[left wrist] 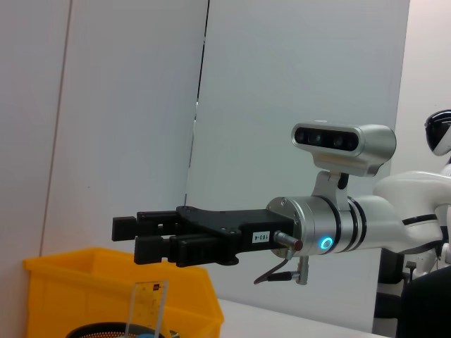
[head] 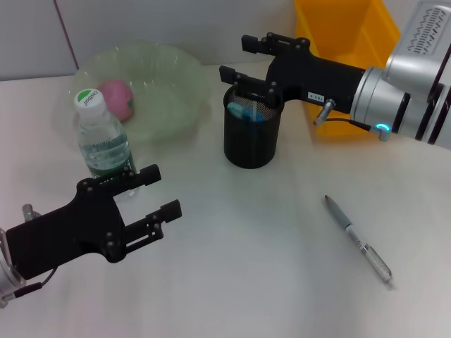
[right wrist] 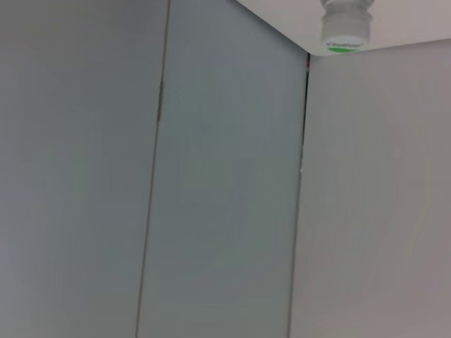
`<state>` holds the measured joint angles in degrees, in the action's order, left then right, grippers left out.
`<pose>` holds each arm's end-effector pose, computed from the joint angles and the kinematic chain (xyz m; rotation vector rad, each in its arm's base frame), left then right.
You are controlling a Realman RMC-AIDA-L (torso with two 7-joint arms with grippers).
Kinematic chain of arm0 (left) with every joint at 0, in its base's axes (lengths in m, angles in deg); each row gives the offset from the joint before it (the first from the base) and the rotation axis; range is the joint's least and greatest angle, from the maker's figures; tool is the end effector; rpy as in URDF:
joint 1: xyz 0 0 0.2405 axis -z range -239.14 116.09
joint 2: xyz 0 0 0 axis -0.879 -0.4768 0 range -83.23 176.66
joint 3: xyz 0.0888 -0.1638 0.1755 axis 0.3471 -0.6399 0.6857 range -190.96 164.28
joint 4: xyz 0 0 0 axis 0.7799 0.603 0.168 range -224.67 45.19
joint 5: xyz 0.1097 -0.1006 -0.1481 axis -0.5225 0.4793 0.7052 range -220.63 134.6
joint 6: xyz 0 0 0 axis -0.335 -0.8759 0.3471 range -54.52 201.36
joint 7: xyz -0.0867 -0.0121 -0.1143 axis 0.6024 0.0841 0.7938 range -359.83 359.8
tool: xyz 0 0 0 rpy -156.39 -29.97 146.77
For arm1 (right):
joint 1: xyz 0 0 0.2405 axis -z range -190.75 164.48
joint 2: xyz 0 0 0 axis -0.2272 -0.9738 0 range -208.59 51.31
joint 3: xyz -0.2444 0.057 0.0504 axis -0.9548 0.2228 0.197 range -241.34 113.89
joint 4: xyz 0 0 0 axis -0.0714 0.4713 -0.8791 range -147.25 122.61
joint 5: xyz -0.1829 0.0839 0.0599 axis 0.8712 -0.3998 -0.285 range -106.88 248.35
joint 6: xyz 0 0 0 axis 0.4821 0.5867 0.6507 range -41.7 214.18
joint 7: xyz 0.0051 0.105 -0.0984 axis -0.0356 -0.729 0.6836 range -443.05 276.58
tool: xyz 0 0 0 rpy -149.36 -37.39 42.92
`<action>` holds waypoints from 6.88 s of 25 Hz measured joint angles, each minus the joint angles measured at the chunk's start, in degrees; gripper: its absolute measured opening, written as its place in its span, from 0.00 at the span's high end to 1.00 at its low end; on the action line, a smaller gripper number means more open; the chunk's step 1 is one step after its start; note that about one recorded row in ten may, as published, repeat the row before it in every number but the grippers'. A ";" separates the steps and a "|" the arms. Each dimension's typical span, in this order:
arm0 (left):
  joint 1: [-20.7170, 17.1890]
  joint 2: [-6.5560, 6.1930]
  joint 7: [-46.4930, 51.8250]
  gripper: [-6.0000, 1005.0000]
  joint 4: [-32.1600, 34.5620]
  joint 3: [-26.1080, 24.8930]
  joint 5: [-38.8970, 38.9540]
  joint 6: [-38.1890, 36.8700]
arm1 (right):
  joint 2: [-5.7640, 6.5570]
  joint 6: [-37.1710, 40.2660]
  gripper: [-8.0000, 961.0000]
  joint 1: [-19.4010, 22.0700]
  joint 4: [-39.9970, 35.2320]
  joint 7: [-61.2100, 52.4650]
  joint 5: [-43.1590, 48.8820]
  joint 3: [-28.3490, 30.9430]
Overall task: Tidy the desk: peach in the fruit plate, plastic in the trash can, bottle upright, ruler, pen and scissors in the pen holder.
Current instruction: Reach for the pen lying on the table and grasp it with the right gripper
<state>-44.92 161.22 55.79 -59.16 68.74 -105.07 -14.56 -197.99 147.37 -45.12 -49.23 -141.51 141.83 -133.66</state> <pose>-0.2614 0.2693 -0.0218 -2.5913 -0.3595 -1.1112 0.1968 0.3932 -0.0201 -2.3817 0.2223 0.8097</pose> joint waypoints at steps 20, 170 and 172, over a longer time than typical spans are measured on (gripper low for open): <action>-0.01 -0.14 0.62 0.36 -0.17 0.00 -0.16 -0.21 | 0.14 14.05 0.22 4.71 -2.11 -0.57 -7.79 4.51; 0.29 2.40 0.61 0.36 3.04 -1.67 -7.53 -0.55 | -0.27 37.58 0.15 -2.85 -41.51 -108.49 88.24 -7.57; 0.29 2.40 0.61 0.36 3.03 -1.67 -7.56 -0.59 | -0.27 37.58 0.15 -2.64 -41.86 -108.53 88.24 -7.58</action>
<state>-44.63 163.62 56.40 -56.14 67.07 -112.63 -15.16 -198.26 184.94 -47.76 -91.09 -250.04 230.07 -141.24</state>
